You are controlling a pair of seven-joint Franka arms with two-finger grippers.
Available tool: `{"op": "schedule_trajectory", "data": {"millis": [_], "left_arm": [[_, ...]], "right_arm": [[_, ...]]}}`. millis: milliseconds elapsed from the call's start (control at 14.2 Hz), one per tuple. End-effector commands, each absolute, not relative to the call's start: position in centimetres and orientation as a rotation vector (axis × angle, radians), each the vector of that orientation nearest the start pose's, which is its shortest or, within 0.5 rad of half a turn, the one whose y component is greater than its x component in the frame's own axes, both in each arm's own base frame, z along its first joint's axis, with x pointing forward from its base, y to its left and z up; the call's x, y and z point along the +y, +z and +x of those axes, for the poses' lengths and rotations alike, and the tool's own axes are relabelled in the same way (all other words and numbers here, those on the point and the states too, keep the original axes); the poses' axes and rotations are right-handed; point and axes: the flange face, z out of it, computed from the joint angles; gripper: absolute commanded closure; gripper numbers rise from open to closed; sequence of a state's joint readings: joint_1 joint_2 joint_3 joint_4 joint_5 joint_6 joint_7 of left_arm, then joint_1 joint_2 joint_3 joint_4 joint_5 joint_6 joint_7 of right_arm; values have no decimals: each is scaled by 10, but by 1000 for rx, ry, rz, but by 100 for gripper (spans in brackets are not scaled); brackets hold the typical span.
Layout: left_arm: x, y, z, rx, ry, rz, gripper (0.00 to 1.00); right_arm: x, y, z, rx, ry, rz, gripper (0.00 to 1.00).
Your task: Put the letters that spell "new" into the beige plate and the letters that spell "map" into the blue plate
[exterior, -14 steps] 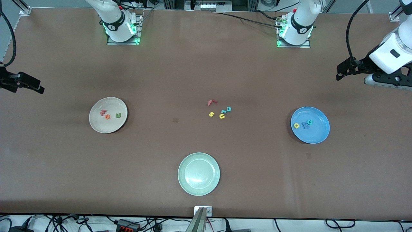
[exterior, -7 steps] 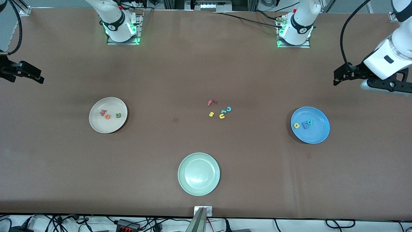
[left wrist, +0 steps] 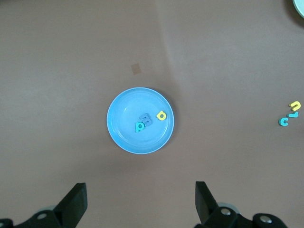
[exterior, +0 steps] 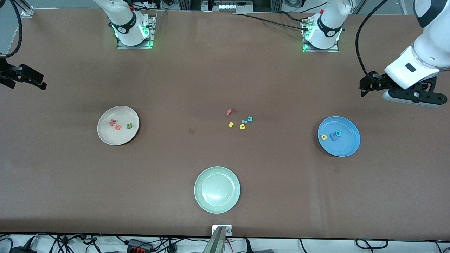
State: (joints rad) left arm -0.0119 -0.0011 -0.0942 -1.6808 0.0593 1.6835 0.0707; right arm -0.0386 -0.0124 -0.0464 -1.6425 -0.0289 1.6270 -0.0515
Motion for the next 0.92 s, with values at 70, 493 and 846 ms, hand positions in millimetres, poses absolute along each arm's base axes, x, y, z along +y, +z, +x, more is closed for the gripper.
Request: {"op": "schedule_trajectory", "data": {"millis": [70, 493, 846], "left_arm": [[-51, 594, 564, 300, -34, -3052, 0], [-50, 602, 564, 300, -50, -3060, 0], [-51, 600, 564, 296, -39, -3064, 0]], "right_arm": [[-50, 605, 547, 38, 9, -3178, 0], [-52, 600, 549, 42, 16, -3178, 0], [-53, 598, 551, 44, 12, -3178, 0]]}}
